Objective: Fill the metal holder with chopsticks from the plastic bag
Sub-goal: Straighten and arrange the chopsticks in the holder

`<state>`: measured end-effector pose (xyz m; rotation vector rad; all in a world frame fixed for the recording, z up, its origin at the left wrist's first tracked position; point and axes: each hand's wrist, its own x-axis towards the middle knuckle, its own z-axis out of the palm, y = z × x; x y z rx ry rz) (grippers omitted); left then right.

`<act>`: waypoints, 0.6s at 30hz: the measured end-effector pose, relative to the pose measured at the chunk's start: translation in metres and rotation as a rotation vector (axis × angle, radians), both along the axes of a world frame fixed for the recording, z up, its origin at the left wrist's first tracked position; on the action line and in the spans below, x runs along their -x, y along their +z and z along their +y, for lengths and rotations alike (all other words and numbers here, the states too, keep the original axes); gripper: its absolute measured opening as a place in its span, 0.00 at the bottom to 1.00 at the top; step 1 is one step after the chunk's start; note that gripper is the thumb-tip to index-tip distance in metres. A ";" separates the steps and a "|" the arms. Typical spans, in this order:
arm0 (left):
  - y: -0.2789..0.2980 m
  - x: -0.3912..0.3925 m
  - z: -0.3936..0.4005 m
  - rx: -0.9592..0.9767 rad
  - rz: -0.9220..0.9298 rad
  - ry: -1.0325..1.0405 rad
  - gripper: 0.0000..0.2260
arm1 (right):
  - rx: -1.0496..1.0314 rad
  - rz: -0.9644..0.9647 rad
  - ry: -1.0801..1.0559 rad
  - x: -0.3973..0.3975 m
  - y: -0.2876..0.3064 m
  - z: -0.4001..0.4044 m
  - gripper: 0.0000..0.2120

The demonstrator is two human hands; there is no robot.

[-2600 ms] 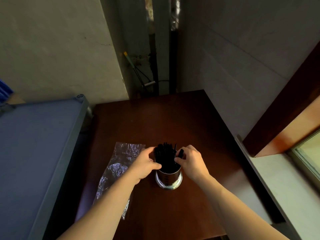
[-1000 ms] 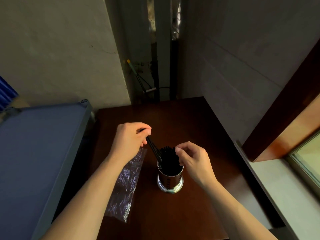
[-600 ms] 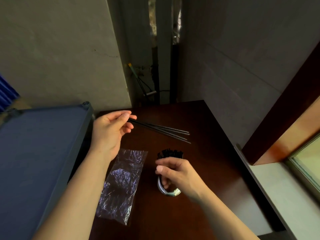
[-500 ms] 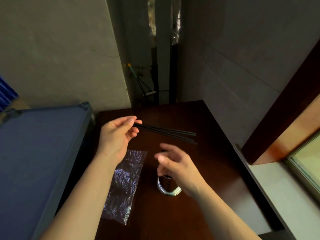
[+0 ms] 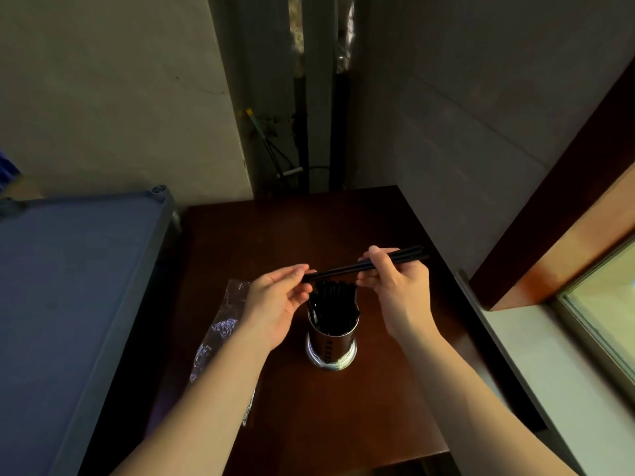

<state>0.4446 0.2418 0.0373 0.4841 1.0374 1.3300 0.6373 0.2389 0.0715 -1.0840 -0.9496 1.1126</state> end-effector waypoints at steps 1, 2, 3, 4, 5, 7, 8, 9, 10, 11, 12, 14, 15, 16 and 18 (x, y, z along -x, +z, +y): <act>-0.004 0.001 0.000 0.020 0.032 0.020 0.07 | -0.006 -0.074 -0.018 -0.006 -0.002 0.001 0.10; -0.008 0.002 0.001 0.046 0.071 0.055 0.06 | -0.010 -0.138 -0.027 -0.012 -0.003 0.002 0.10; -0.012 0.004 0.002 0.074 0.113 0.094 0.06 | -0.012 -0.202 -0.022 -0.018 -0.005 0.003 0.09; -0.017 0.006 0.003 0.103 0.153 0.127 0.06 | -0.007 -0.276 -0.005 -0.022 -0.008 0.003 0.09; -0.022 0.008 0.004 0.128 0.188 0.150 0.06 | 0.006 -0.351 0.022 -0.025 -0.010 0.003 0.08; -0.030 0.009 0.007 0.168 0.249 0.164 0.07 | 0.038 -0.468 0.078 -0.026 -0.016 0.002 0.07; -0.034 0.008 0.008 0.181 0.281 0.160 0.07 | 0.048 -0.514 0.105 -0.025 -0.019 0.001 0.07; -0.037 0.007 0.009 0.190 0.316 0.153 0.07 | 0.058 -0.556 0.133 -0.023 -0.022 0.001 0.06; -0.039 0.005 0.010 0.194 0.353 0.141 0.07 | 0.068 -0.598 0.164 -0.020 -0.025 0.000 0.06; -0.041 0.004 0.010 0.195 0.391 0.129 0.07 | 0.075 -0.638 0.194 -0.018 -0.028 0.000 0.06; -0.043 0.002 0.010 0.193 0.430 0.115 0.07 | 0.077 -0.677 0.221 -0.016 -0.031 0.000 0.07; -0.046 0.000 0.010 0.185 0.508 0.081 0.10 | 0.070 -0.766 0.268 -0.013 -0.036 0.000 0.07; -0.046 -0.001 0.010 0.179 0.541 0.054 0.12 | 0.067 -0.818 0.288 -0.011 -0.038 0.000 0.06; -0.047 -0.002 0.010 0.171 0.565 0.017 0.15 | 0.068 -0.867 0.307 -0.009 -0.040 0.001 0.05; -0.047 -0.004 0.010 0.147 0.610 -0.096 0.21 | 0.071 -0.939 0.339 -0.006 -0.041 0.003 0.03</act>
